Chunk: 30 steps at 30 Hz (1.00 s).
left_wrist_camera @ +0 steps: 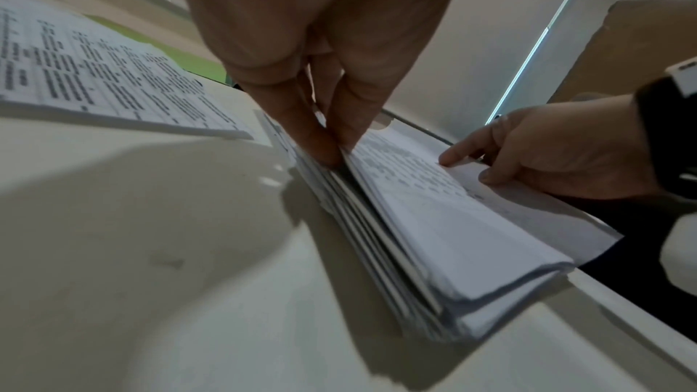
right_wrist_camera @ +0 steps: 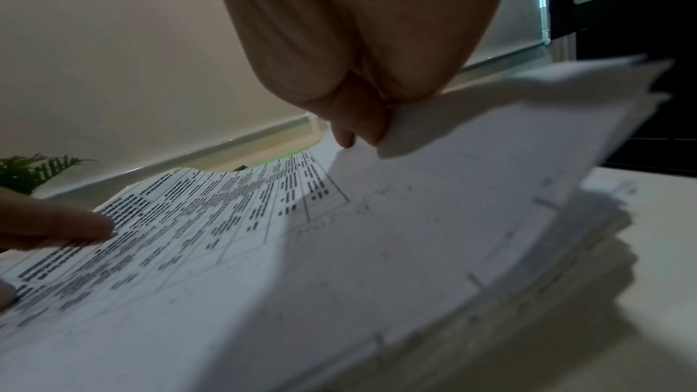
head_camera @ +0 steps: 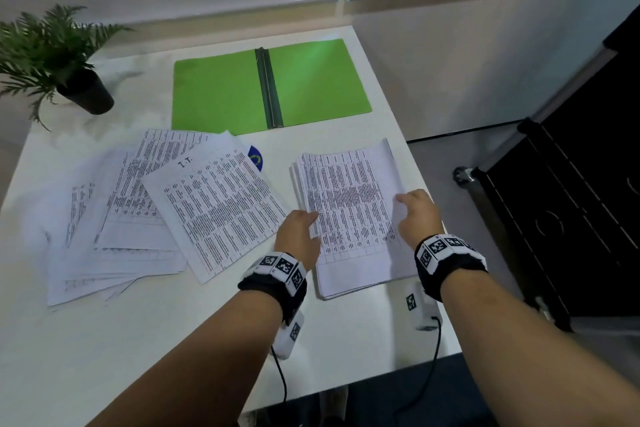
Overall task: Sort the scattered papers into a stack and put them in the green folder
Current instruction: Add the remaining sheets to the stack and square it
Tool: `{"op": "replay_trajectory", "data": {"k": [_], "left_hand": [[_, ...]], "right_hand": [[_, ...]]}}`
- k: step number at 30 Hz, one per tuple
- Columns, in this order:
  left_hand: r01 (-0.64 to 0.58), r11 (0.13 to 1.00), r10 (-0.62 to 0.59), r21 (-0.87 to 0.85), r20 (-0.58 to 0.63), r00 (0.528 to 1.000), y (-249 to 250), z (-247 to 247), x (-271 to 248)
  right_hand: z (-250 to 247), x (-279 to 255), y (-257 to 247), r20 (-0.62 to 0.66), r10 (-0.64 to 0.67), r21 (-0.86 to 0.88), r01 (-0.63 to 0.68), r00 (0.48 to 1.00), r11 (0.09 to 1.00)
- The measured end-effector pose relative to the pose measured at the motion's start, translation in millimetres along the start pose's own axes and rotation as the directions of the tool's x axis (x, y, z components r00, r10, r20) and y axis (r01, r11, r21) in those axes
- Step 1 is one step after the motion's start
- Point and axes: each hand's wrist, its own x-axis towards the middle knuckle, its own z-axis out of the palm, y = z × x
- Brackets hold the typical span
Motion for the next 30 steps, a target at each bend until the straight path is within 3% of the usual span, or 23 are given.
{"op": "replay_trajectory", "data": {"k": [3, 6, 10, 13, 16, 20, 24, 27, 30], "left_hand": [[0.031, 0.999, -0.031, -0.024, -0.004, 1.000, -3.3, 1.8, 0.0], [0.061, 0.994, -0.067, -0.090, -0.065, 0.996, -8.3, -6.0, -3.3], [0.143, 0.981, -0.169, -0.134, -0.202, 0.965, -38.0, -47.5, -5.1], [0.306, 0.936, -0.342, -0.172, -0.257, 0.904, -87.3, -96.8, -8.2], [0.478, 0.856, -0.516, -0.195, -0.302, 0.802, -155.7, -149.0, -12.4], [0.652, 0.742, -0.660, -0.156, -0.343, 0.668, -242.0, -209.1, -23.2], [0.779, 0.614, -0.779, -0.128, -0.259, 0.571, -303.0, -245.3, -30.0], [0.820, 0.551, -0.831, -0.153, -0.193, 0.522, -324.8, -252.9, -28.2], [0.822, 0.554, -0.829, -0.133, -0.179, 0.530, -329.9, -255.1, -23.4]], "right_hand": [[5.3, 2.5, 0.0, 0.005, -0.006, -0.036, 0.007, 1.000, 0.999], [8.8, 0.8, -15.1, -0.074, -0.011, -0.172, -0.002, 0.997, 0.985], [26.5, 0.3, -73.2, -0.061, -0.218, -0.134, 0.209, 0.974, 0.969], [57.2, 2.5, -131.1, 0.045, -0.347, -0.007, 0.347, 0.937, 0.938], [94.3, 7.4, -181.1, 0.112, -0.392, 0.044, 0.389, 0.913, 0.920], [139.9, 24.2, -219.5, 0.174, -0.305, -0.066, 0.320, 0.936, 0.945], [171.2, 36.0, -233.6, 0.157, -0.092, -0.232, 0.128, 0.983, 0.964], [186.6, 39.4, -249.4, 0.079, 0.007, -0.056, -0.002, 0.997, 0.998], [201.1, 41.3, -271.2, 0.027, 0.054, 0.112, -0.057, 0.998, 0.992]]}}
